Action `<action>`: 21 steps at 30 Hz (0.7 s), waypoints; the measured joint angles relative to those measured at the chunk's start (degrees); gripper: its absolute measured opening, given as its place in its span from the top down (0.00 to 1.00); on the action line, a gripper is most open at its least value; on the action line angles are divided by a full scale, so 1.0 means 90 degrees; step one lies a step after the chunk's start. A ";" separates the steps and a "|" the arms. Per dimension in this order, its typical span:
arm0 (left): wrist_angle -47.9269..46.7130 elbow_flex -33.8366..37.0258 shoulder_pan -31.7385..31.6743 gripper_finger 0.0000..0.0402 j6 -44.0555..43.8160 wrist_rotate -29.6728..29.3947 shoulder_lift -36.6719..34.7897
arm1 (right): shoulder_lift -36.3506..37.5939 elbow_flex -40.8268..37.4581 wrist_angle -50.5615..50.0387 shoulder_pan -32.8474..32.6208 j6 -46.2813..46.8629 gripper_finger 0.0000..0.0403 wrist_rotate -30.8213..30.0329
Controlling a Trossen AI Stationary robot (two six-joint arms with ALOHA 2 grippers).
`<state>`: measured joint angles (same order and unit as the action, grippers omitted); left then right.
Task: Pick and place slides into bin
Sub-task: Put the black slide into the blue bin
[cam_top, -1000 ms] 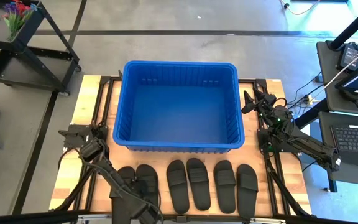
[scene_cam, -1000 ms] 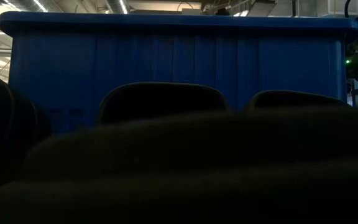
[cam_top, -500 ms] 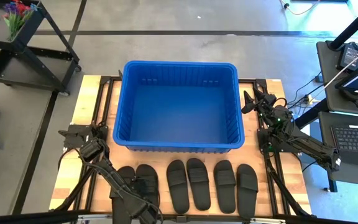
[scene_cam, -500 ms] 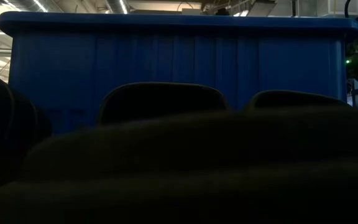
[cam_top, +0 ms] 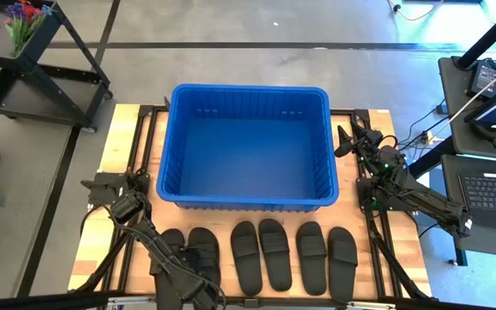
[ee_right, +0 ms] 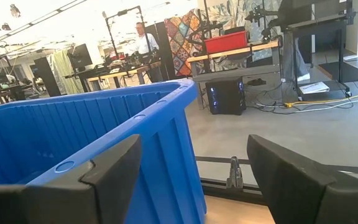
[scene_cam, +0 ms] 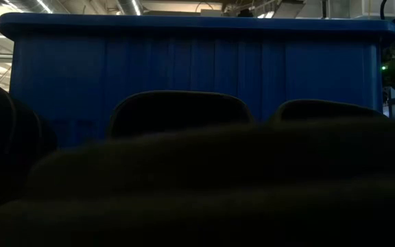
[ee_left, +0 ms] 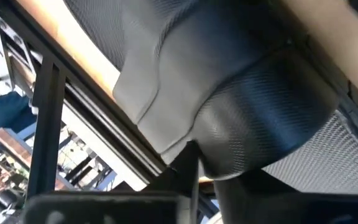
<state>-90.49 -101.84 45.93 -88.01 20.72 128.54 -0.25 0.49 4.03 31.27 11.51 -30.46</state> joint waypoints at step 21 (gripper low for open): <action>0.0095 -0.2095 0.0182 0.99 -0.1502 0.0325 -0.0028 | 0.0000 0.0002 0.0000 0.0000 0.0000 0.27 -0.0002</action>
<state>-89.63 -120.70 47.57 -101.52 23.64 128.29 -0.25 0.51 4.03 31.27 11.51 -30.48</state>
